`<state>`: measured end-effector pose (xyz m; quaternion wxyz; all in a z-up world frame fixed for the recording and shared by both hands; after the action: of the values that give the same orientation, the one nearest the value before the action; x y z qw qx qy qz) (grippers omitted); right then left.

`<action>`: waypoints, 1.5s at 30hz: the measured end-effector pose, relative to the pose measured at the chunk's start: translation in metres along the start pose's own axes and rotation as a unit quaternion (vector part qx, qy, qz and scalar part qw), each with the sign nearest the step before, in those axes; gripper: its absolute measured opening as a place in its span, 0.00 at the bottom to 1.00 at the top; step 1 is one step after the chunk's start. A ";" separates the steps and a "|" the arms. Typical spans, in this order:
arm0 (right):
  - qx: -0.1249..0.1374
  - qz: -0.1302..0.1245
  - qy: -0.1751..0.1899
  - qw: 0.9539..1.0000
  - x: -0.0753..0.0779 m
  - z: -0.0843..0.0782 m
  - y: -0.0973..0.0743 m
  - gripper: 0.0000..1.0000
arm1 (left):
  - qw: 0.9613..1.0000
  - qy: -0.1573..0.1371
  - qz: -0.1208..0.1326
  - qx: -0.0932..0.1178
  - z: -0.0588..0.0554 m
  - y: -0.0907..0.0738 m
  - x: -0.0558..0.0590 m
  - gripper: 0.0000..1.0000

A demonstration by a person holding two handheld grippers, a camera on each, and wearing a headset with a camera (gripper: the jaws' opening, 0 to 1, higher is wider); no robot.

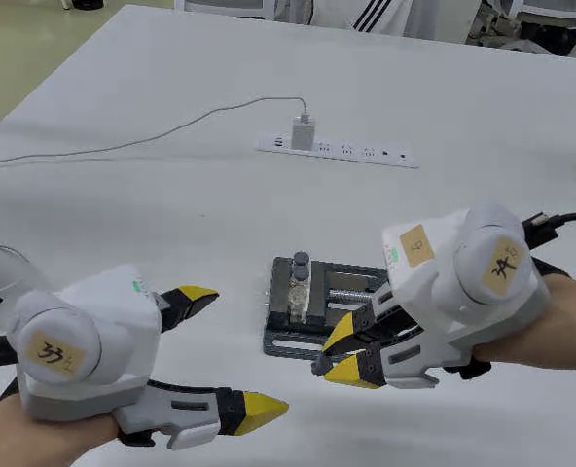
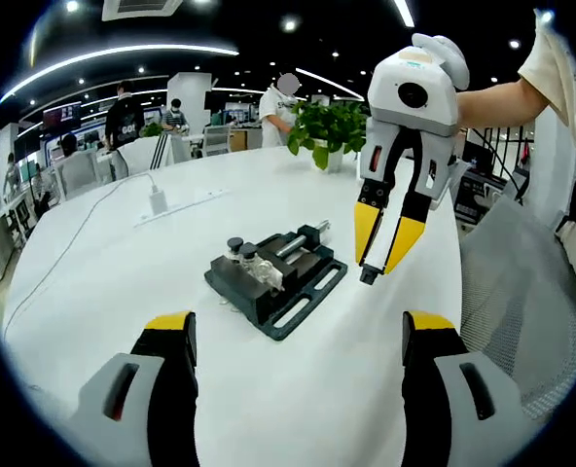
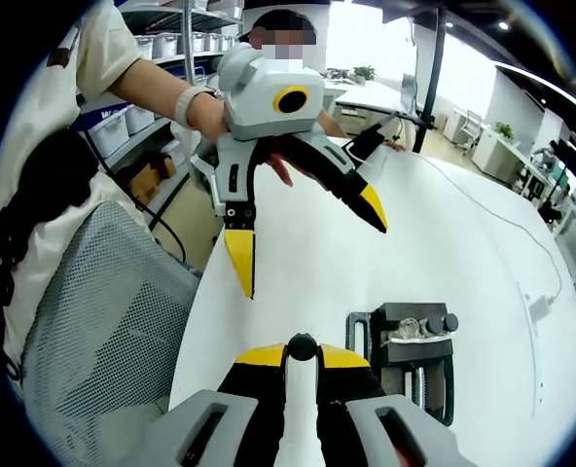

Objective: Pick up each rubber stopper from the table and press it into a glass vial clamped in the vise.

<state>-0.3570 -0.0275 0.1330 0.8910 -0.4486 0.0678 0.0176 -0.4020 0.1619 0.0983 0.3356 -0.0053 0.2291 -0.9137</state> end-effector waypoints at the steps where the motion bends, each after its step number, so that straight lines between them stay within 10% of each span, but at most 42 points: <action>1: -0.002 0.000 0.001 1.000 0.001 -0.001 0.000 0.06 | 1.000 -0.004 0.008 0.004 -0.001 0.000 -0.001 0.92; 23: -0.054 0.001 -0.026 0.998 0.027 -0.005 -0.006 0.06 | 0.999 -0.020 0.034 0.002 -0.010 -0.008 0.005 0.99; 45: -0.145 0.011 -0.118 0.982 0.074 0.044 -0.005 0.06 | 0.999 -0.023 0.035 -0.002 -0.016 -0.007 0.012 0.99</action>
<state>-0.2790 0.0020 0.1528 0.8180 -0.5671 -0.0357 0.0898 -0.4186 0.1658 0.0851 0.3721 -0.0190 0.2231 -0.9008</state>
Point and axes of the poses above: the centre of the closed fingertips' face, and the gripper's own axes: y roughly forward along the fingers, x roughly to its right, z roughly out of its top, the point moved 10 cm from there along -y, roughly backward along the fingers, and after that the axes turned 14 degrees about y, right-handed, at the moved point
